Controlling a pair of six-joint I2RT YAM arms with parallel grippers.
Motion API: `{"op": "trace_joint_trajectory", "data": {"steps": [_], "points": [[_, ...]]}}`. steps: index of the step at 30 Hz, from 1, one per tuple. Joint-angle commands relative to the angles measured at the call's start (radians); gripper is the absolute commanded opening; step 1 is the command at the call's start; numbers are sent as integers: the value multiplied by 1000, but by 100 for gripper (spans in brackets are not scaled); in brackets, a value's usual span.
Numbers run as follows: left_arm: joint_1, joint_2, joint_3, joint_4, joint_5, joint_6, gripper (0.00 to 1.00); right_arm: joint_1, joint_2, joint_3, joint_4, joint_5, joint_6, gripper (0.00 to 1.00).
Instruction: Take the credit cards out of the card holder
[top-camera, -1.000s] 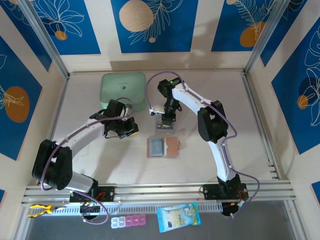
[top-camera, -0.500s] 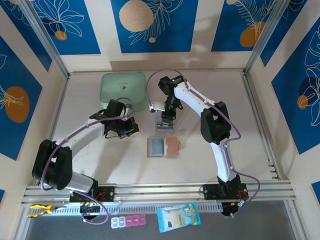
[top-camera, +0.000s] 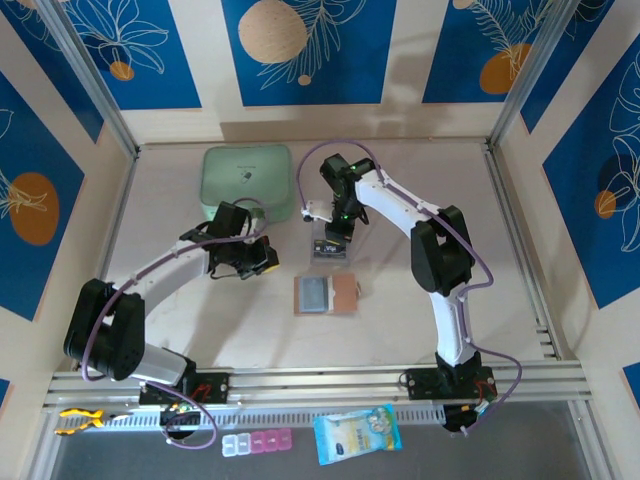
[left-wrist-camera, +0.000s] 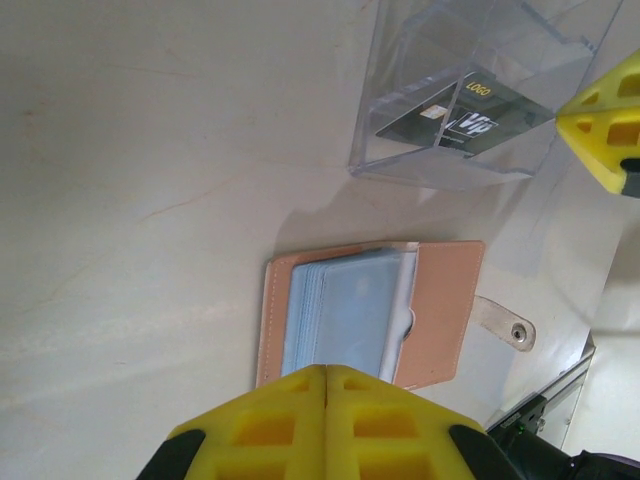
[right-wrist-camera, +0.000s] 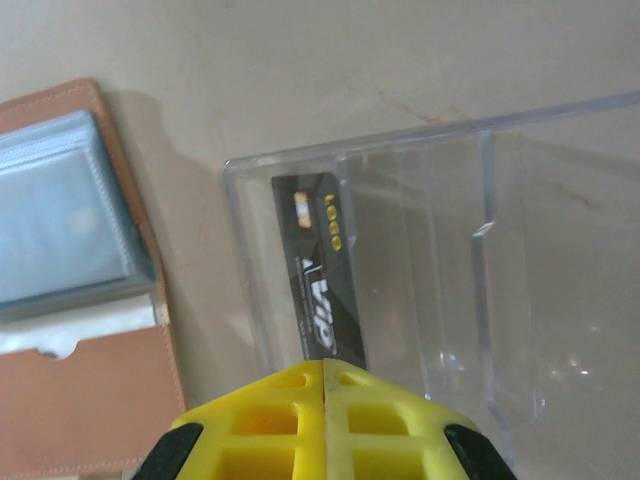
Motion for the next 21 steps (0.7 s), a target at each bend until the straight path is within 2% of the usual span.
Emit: {"op": "trace_joint_trajectory", "data": {"steps": [1, 21], "points": [[1, -29, -15, 16, 23, -15, 4, 9, -33, -24, 66, 18, 56, 0], [0, -26, -19, 24, 26, -22, 4, 36, -5, -127, 148, 67, 49, 0]]}}
